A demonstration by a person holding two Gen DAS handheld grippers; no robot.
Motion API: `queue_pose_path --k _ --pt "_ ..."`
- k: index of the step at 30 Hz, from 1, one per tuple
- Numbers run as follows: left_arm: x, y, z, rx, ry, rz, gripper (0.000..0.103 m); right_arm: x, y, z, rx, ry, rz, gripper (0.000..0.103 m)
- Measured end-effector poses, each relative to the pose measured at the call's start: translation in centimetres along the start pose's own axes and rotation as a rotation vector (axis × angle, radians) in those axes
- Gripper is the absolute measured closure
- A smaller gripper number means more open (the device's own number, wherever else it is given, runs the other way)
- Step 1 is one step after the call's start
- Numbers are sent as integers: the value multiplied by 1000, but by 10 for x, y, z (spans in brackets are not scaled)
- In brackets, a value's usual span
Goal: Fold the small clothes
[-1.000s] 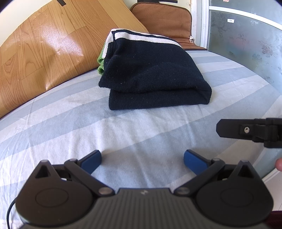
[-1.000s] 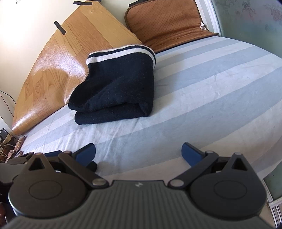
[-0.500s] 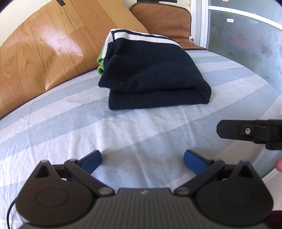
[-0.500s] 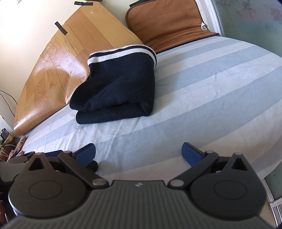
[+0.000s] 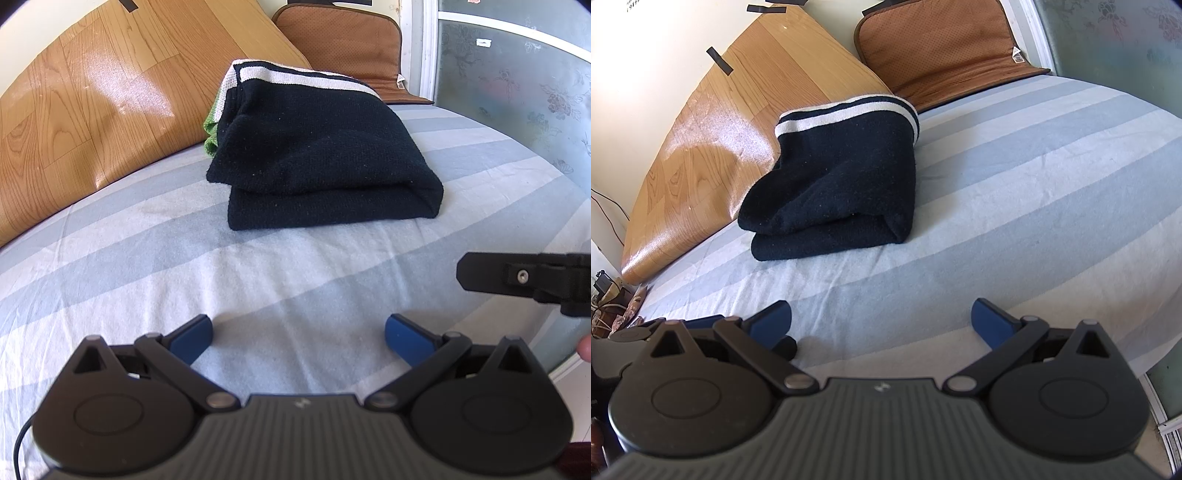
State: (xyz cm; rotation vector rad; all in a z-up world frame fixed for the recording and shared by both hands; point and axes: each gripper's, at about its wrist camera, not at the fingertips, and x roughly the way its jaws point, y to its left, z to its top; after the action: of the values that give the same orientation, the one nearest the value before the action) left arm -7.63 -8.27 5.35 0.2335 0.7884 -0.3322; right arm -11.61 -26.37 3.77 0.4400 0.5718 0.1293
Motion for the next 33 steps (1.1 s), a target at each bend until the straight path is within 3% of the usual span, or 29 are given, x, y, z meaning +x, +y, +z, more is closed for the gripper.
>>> queue_pose_path --k 33 --pt "0 3 -3 0 9 -2 0 -1 -1 0 1 1 6 0"
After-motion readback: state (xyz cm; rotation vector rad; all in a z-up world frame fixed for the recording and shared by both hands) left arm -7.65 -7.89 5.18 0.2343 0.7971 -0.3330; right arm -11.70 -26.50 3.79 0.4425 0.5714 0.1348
